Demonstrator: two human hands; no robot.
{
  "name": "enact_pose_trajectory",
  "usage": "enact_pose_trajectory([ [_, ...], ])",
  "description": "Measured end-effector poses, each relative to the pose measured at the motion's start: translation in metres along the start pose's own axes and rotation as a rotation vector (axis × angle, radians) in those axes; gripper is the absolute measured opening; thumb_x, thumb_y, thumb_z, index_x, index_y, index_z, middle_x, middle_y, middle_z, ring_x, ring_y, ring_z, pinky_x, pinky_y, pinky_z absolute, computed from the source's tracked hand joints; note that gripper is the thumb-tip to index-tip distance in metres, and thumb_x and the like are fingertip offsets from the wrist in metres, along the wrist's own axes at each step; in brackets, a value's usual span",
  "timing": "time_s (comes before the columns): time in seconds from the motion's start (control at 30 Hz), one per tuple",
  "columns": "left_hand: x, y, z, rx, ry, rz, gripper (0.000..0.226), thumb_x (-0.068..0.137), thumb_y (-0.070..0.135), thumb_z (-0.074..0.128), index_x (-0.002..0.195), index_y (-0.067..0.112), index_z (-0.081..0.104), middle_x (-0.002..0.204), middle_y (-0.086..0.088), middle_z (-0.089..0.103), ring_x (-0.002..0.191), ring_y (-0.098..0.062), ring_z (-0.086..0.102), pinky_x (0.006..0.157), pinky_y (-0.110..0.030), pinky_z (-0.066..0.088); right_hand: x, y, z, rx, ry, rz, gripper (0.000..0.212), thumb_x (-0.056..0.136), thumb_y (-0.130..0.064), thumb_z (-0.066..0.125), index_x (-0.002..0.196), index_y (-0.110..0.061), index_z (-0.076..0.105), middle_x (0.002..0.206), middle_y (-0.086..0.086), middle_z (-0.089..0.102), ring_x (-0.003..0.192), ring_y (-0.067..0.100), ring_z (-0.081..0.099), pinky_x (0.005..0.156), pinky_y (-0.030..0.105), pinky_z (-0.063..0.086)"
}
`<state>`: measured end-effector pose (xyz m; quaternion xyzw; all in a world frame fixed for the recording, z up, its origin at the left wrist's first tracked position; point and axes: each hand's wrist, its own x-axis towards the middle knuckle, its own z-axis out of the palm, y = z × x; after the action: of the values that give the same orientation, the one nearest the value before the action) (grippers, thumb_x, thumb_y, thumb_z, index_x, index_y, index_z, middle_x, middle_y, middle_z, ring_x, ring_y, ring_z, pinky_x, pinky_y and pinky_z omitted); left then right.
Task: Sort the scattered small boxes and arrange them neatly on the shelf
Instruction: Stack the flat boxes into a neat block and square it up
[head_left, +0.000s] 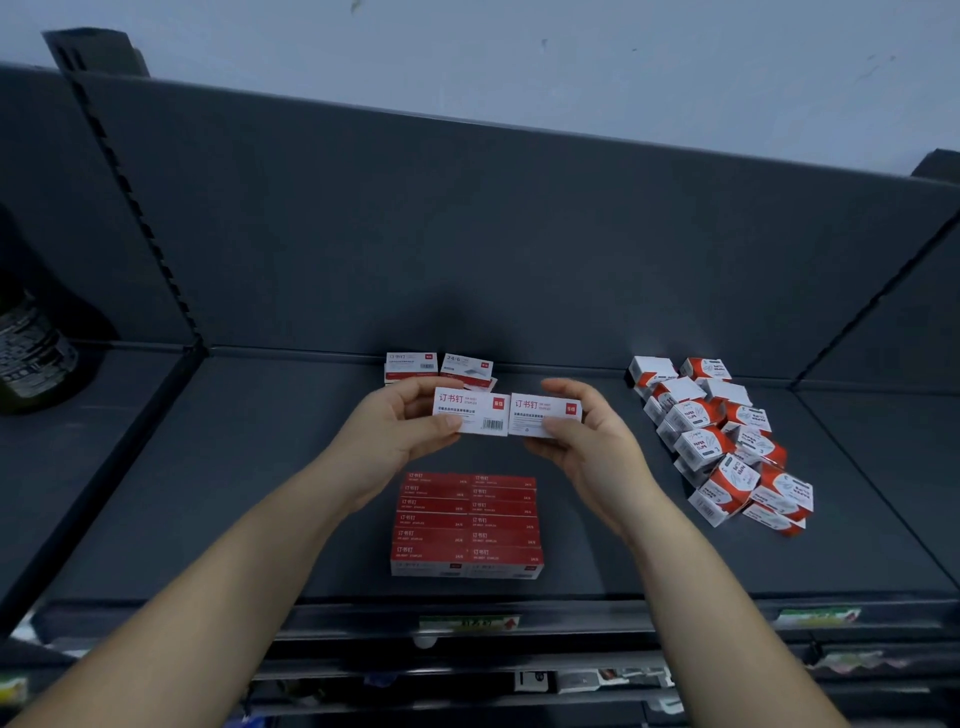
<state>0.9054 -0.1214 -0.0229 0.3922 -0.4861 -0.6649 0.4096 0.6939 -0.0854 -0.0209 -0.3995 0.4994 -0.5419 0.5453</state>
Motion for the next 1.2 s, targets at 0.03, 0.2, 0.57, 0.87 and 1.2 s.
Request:
enact_pose_trajectory([
  [0.03,0.001,-0.001,-0.001,0.014,0.010,0.002,0.032,0.088,-0.003,0.063,0.116,0.012,0.063,0.109,-0.007,0.073,0.106,-0.020,0.069,0.089,-0.030,0.057,0.001,0.001,0.000,-0.007,-0.006,0.000,0.031,0.097,0.005,0.045,0.115,-0.017,0.058,0.098,0.006,0.073,0.100,0.020,0.069,0.086,0.033,0.053],
  [0.2,0.002,-0.002,-0.006,0.028,0.031,0.024,0.034,0.088,-0.003,0.063,0.118,0.013,0.063,0.110,-0.007,0.073,0.106,-0.020,0.069,0.091,-0.032,0.056,0.003,0.004,0.002,-0.087,-0.007,-0.021,0.032,0.097,0.001,0.050,0.115,-0.024,0.060,0.096,-0.001,0.073,0.098,0.015,0.068,0.087,0.034,0.056],
  [0.57,0.013,-0.020,-0.015,0.617,0.104,0.184,0.032,0.085,0.008,0.072,0.094,0.037,0.061,0.106,0.011,0.067,0.099,-0.007,0.065,0.084,-0.024,0.053,0.010,0.014,0.008,-0.477,0.001,-0.116,0.020,0.091,-0.009,0.067,0.104,-0.023,0.066,0.099,-0.006,0.070,0.086,0.002,0.067,0.068,0.017,0.054],
  [0.87,0.027,-0.045,-0.026,0.771,0.026,-0.020,0.019,0.090,0.017,0.066,0.095,0.034,0.060,0.107,0.010,0.061,0.097,-0.009,0.062,0.077,-0.027,0.054,0.016,0.043,0.000,-0.628,-0.055,0.017,0.017,0.092,-0.011,0.065,0.102,-0.024,0.069,0.097,-0.010,0.068,0.081,0.004,0.067,0.068,0.013,0.053],
  [1.2,0.019,-0.054,-0.028,0.627,-0.101,-0.099,0.016,0.098,0.017,0.054,0.105,0.028,0.063,0.104,0.004,0.068,0.090,-0.008,0.067,0.074,-0.023,0.052,0.012,0.050,-0.008,-0.616,-0.138,0.044,0.018,0.096,-0.017,0.061,0.105,-0.030,0.070,0.105,-0.010,0.070,0.094,0.007,0.067,0.078,0.017,0.053],
])
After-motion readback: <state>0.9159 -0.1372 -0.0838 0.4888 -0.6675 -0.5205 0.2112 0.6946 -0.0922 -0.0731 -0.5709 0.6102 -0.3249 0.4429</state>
